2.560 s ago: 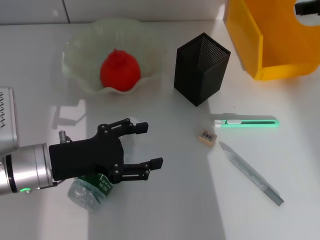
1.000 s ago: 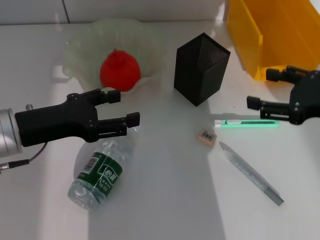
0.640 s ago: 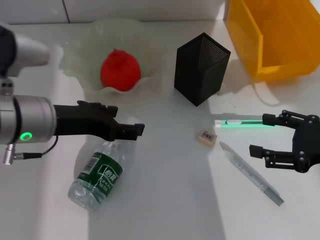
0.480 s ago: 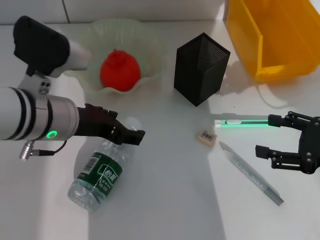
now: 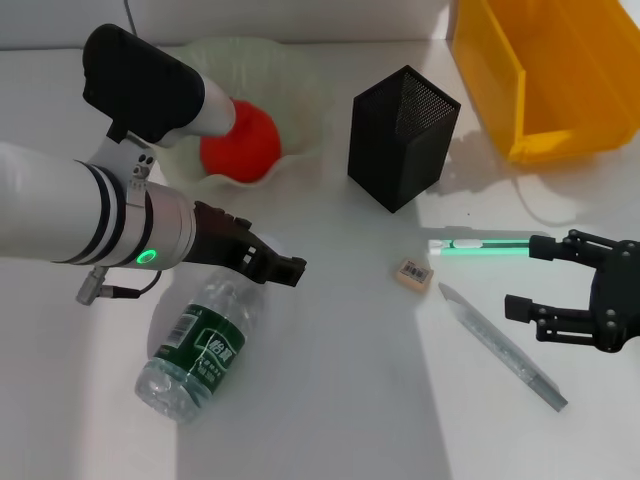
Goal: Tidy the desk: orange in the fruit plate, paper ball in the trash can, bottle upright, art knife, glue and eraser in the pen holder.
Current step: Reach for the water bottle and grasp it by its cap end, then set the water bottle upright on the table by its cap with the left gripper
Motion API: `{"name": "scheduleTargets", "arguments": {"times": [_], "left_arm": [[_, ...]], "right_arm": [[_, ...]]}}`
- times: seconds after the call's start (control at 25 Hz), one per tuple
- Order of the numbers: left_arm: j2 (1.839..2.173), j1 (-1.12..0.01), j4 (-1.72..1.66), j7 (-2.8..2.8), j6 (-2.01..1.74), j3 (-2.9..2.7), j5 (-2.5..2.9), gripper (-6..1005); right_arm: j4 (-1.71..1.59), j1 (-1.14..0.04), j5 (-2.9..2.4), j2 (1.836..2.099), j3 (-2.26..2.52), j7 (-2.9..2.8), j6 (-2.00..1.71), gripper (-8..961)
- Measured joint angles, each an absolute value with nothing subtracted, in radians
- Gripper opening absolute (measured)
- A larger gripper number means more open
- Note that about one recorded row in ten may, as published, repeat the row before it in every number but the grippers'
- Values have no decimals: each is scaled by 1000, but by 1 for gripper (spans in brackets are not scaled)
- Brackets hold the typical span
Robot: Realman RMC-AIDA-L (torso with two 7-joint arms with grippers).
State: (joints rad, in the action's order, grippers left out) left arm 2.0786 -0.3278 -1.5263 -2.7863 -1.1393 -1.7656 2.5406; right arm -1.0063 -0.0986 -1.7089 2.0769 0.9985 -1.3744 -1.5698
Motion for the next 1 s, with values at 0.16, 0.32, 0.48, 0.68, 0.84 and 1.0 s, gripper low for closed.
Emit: {"name": "scheduleTargets", "arguments": {"times": [0.16, 0.32, 0.48, 0.68, 0.84, 1.0], "left_arm": [[2079, -360, -1467, -2788, -1114, -1766, 2542, 811], [2079, -369, -1442, -2786, -1103, -1766, 2543, 797], [2079, -384, -1403, -2788, -1096, -1761, 2544, 783], [2079, -397, -1380, -2790, -1098, -1767, 2552, 765], [2079, -407, -1374, -2788, -1104, -1769, 2568, 697], [2079, -412, -1374, -2774, -1107, -1770, 2574, 575]], "right_arm": [[-994, -108, -1722, 2077, 999, -1374, -1562, 841], [-993, -110, -1724, 2077, 999, -1374, -1561, 841], [-989, -116, -1724, 2077, 999, -1377, -1560, 841], [-987, -121, -1730, 2076, 999, -1381, -1560, 841], [-986, -122, -1736, 2075, 999, -1383, -1560, 841], [-984, -122, -1737, 2075, 999, -1384, -1560, 841]]}}
